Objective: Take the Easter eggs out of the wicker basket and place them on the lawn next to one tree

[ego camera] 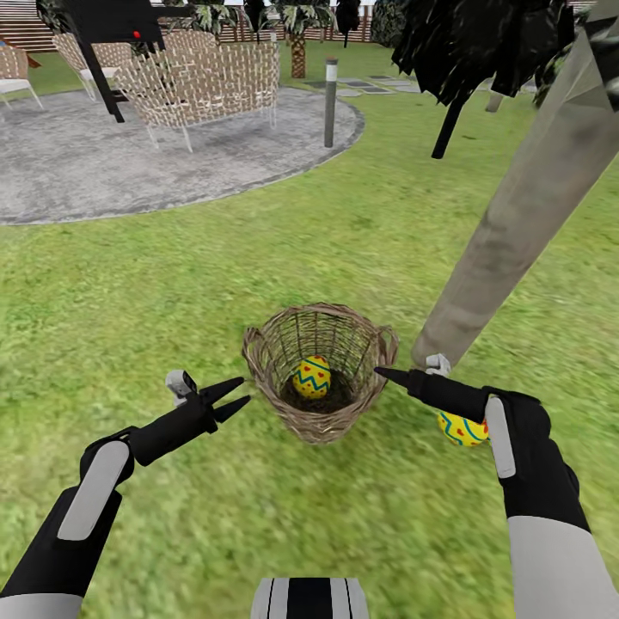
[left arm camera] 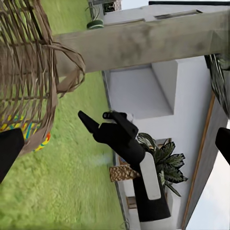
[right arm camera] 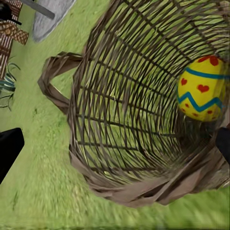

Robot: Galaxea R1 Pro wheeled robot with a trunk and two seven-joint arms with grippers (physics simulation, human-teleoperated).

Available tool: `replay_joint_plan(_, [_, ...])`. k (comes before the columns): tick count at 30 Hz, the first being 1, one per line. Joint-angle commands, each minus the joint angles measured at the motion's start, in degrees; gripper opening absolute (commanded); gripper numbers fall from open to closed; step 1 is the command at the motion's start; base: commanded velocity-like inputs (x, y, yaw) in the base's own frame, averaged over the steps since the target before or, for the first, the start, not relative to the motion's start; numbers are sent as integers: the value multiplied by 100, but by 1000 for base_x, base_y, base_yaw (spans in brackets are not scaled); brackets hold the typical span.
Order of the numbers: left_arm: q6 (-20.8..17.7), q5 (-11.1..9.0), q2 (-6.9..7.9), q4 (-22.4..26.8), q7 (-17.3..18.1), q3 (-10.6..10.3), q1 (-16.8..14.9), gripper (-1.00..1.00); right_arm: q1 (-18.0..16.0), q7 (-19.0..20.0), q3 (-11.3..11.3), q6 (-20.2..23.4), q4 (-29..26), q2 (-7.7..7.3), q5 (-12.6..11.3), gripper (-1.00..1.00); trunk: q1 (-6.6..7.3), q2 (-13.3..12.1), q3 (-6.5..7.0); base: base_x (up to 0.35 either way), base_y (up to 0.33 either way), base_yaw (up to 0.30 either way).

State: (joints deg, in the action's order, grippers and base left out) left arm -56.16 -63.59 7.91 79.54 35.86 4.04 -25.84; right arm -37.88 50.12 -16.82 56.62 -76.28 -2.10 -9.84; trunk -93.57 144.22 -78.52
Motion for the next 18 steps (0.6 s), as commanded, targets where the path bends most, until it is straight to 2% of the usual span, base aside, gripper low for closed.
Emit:
replay_joint_plan(1, [0, -2, 1, 0, 0, 2, 0, 100, 0, -6, 79, -2, -1, 4, 5, 100, 0, 0, 0, 0, 62, 0])
replay_joint_plan(7, [0, 3, 2, 0, -1, 0, 0, 100, 0, -15, 152, 10, -208, 3, 8, 100, 0, 0, 0, 0, 14, 11])
replay_joint_plan(13, [3, 23, -2, -7, -9, -3, 0, 100, 0, -89, 240, 27, -262, 17, 43, 100, 0, 0, 0, 0, 0, 227])
replay_joint_plan(14, [7, 28, -6, -8, -9, -7, 0, 100, -4, -357, 441, 28, -266, 67, 38, 100, 0, 0, 0, 0, 0, 68])
replay_joint_plan(16, [9, 28, -8, -8, -9, -5, 0, 100, -18, -697, 613, 33, -268, 189, 33, 100, 0, 0, 0, 0, 0, 33])
replay_joint_plan(18, [15, 24, -9, -14, -9, -3, 0, 100, -26, -1245, 698, 22, -266, 414, 43, 100, 0, 0, 0, 0, 0, 9])
